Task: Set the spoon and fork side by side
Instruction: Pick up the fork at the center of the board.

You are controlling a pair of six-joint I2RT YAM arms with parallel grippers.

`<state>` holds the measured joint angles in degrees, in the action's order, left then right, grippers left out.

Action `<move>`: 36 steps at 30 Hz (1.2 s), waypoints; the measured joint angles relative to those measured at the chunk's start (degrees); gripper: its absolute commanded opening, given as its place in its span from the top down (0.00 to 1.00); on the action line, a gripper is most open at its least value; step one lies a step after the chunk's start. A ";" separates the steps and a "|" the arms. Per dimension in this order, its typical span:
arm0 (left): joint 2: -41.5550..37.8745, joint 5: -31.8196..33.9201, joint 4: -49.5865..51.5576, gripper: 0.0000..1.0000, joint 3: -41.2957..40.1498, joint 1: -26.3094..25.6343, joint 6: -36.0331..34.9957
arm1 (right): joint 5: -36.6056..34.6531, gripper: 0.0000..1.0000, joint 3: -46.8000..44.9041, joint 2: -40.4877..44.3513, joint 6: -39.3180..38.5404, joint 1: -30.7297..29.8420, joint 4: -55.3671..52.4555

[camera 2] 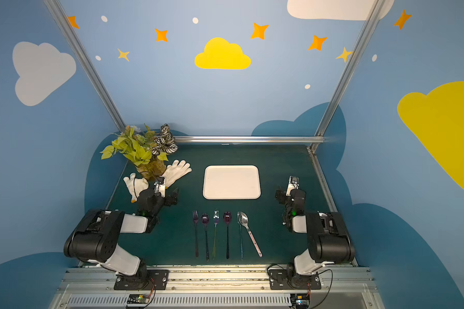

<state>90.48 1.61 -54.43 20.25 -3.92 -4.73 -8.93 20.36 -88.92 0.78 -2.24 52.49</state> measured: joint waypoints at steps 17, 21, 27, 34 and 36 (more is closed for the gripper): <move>0.00 -0.42 0.00 0.00 0.00 0.00 -0.02 | 0.00 0.02 0.00 0.00 0.02 0.00 0.00; 0.00 -0.57 0.00 0.00 0.00 0.00 -0.02 | 0.24 0.02 0.00 0.00 0.04 0.11 0.00; -4.46 1.27 3.19 0.00 -0.22 -0.24 0.02 | -3.17 0.02 0.37 3.43 0.76 -0.09 -4.39; -28.06 6.19 27.47 0.00 5.25 -1.70 9.31 | -6.84 0.05 18.38 19.65 5.81 -0.28 -38.12; -33.22 5.62 36.94 0.00 9.46 -1.70 15.87 | -5.66 0.06 22.69 22.10 7.63 -0.50 -46.31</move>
<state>57.25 7.22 -17.50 29.71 -5.63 11.14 -14.59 43.05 -66.83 8.40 -2.74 6.17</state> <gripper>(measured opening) 1.000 0.950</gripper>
